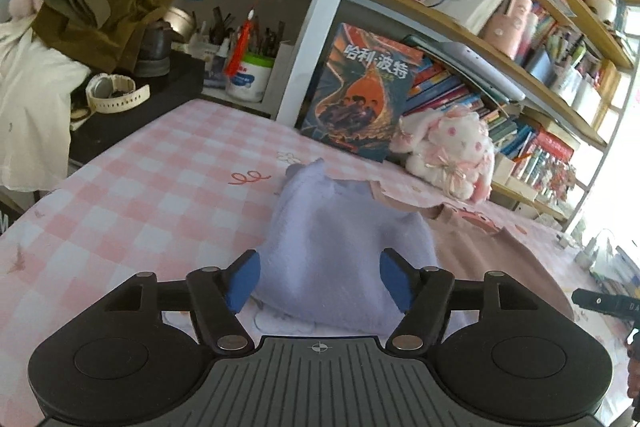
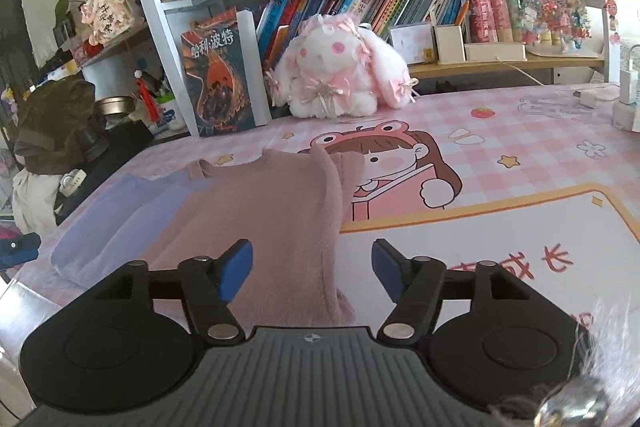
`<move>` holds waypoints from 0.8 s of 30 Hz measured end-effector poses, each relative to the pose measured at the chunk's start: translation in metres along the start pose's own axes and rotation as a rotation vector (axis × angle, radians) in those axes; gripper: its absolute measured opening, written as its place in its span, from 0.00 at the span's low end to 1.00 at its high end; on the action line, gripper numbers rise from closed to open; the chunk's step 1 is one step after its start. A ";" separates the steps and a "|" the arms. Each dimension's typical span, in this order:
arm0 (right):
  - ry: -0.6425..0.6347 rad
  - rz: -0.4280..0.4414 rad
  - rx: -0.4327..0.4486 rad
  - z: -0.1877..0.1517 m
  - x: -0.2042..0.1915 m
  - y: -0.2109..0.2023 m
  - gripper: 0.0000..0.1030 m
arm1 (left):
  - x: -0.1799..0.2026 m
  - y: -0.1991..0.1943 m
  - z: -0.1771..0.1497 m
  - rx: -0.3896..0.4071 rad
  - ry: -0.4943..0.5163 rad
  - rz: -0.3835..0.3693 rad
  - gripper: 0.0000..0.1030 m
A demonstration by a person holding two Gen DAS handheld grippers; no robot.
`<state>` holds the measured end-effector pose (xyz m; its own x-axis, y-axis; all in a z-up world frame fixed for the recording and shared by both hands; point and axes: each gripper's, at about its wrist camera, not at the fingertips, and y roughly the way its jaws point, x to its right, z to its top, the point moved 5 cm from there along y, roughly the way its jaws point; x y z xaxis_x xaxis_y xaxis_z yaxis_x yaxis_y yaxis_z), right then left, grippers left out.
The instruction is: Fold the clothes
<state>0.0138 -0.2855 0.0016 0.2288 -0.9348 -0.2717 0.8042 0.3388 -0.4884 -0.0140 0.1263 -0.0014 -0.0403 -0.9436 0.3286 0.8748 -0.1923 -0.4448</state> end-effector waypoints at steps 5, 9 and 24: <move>0.002 -0.010 0.015 -0.010 -0.002 -0.015 0.73 | 0.006 -0.007 -0.009 -0.010 -0.002 -0.001 0.74; -0.004 -0.018 0.005 -0.020 -0.003 -0.021 0.82 | 0.010 -0.010 -0.016 -0.023 0.013 0.017 0.78; -0.033 -0.018 -0.065 -0.051 -0.002 -0.016 0.89 | 0.003 0.002 -0.033 -0.108 -0.173 -0.038 0.79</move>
<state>-0.0277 -0.2833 -0.0324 0.2336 -0.9434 -0.2354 0.7711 0.3272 -0.5462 -0.0282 0.1137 -0.0288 0.0198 -0.8766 0.4809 0.8168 -0.2632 -0.5134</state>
